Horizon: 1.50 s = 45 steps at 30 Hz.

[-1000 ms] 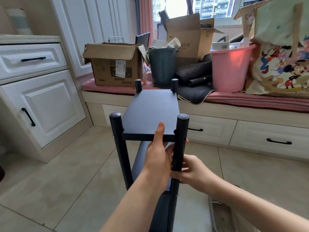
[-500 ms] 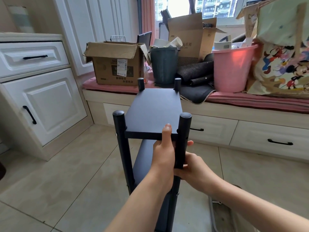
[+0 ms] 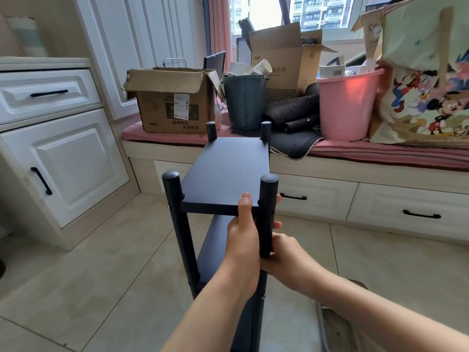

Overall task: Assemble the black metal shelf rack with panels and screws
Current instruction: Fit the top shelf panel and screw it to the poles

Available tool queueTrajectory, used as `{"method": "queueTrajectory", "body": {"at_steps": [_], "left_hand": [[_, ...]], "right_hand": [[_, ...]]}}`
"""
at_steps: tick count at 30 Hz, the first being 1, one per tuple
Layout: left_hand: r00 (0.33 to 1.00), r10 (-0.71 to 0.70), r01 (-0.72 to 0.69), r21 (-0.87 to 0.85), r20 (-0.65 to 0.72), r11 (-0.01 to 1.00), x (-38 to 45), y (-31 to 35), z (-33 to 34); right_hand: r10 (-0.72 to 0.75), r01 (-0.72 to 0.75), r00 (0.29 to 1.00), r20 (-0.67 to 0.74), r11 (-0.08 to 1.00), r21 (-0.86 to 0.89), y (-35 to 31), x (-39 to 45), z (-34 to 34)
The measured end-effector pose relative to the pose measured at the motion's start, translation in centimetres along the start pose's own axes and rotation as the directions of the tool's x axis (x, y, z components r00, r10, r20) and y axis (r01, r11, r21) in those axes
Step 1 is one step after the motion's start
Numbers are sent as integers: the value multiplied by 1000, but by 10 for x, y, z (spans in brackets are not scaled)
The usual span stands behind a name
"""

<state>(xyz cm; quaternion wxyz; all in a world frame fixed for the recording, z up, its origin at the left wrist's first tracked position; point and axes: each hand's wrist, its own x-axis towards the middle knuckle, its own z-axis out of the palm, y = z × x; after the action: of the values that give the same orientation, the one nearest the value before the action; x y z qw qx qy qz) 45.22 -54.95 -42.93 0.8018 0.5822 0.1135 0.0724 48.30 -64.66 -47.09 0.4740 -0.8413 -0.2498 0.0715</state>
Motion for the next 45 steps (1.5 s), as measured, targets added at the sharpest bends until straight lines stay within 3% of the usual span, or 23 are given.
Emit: {"method": "queueTrajectory", "body": {"at_steps": [12,21,28,36,39,45], "left_hand": [[999,43,-42,59,-13,997,0,-5,-1],[999,30,-30,41,-19,999,2,-6,0],[994,76,-77,12,80,997,-2,-1,-3],[985,126,-128,5,119,992,-6,-4,9],[979,136,-139,11,149,990,-8,-7,16],[969,167,-174,21,182,985,-10,-9,28]], "right_hand": [[11,-10,1000,25,999,-44,0,0,-4],[58,-38,986,157,991,-125,-7,0,-16],[146,-106,956,255,981,-161,3,-3,-32],[292,-265,947,131,945,-191,55,-15,-90],[397,-388,916,60,914,-120,93,-27,-108],[544,-536,839,15,830,-154,184,-50,-105]]}}
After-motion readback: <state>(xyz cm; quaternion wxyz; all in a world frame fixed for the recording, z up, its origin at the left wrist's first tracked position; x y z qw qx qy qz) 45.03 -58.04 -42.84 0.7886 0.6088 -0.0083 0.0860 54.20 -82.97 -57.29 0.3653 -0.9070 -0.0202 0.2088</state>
